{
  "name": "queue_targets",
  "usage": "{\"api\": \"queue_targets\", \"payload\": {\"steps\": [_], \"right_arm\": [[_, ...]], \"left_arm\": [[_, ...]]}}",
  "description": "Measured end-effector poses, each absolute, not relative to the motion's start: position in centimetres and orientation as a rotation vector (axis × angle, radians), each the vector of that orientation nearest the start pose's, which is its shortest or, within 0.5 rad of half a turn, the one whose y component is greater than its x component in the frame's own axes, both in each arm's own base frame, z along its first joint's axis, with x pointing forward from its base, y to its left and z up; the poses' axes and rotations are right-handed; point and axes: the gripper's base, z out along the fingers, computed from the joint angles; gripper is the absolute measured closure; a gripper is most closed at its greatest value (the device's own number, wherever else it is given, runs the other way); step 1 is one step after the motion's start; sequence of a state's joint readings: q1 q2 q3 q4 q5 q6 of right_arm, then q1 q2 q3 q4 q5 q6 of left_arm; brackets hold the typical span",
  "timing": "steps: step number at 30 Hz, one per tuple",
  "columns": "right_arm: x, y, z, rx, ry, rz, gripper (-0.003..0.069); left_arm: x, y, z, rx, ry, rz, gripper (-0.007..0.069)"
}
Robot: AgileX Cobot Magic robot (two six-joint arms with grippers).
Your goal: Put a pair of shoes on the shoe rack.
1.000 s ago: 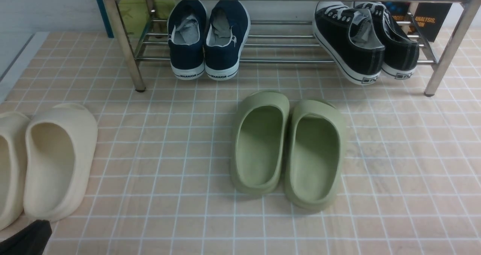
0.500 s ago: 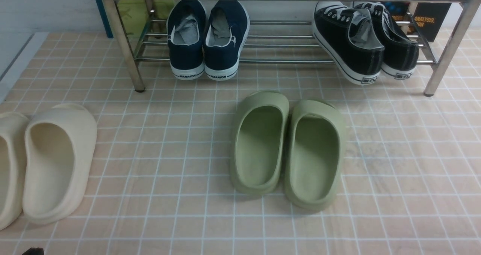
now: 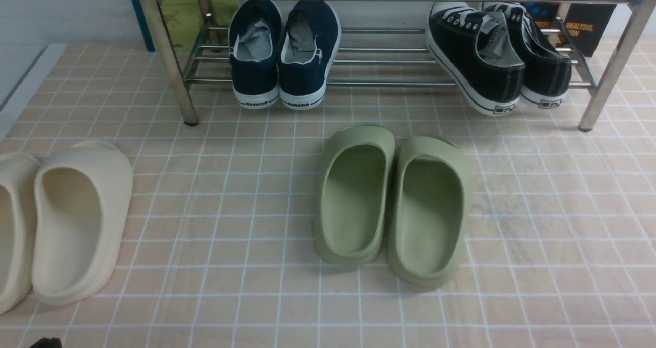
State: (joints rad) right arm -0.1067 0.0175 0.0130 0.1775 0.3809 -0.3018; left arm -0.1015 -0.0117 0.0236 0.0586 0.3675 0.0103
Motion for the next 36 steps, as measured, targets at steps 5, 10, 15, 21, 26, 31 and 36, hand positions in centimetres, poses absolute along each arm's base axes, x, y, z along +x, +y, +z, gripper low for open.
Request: {"api": "queue_targets", "payload": {"steps": [5, 10, 15, 21, 26, 31, 36], "right_arm": [[5.4, 0.02, 17.42, -0.073, 1.889, -0.104, 0.0419], [5.4, 0.02, 17.42, -0.073, 1.889, -0.104, 0.0419], [5.4, 0.02, 17.42, -0.073, 1.889, -0.104, 0.0419], [5.4, 0.02, 17.42, -0.073, 1.889, -0.104, 0.0419], [5.4, 0.02, 17.42, -0.073, 1.889, -0.104, 0.0419], [5.4, 0.02, 17.42, -0.073, 1.889, -0.104, 0.0419], [5.4, 0.02, 17.42, -0.073, 1.889, -0.104, 0.0419]], "left_arm": [[5.26, -0.34, 17.28, 0.14, 1.857, -0.006, 0.057], [5.26, -0.34, 17.28, 0.141, 1.857, -0.005, 0.0563], [5.26, -0.35, 17.28, 0.141, 1.857, -0.006, 0.0557], [5.26, -0.35, 17.28, 0.142, 1.857, -0.005, 0.0551], [5.26, -0.33, 17.28, 0.145, 1.857, 0.0, 0.0548], [5.26, -0.33, 17.28, 0.145, 1.857, 0.001, 0.0543], [5.26, -0.33, 17.28, 0.146, 1.857, 0.001, 0.0538]]}}
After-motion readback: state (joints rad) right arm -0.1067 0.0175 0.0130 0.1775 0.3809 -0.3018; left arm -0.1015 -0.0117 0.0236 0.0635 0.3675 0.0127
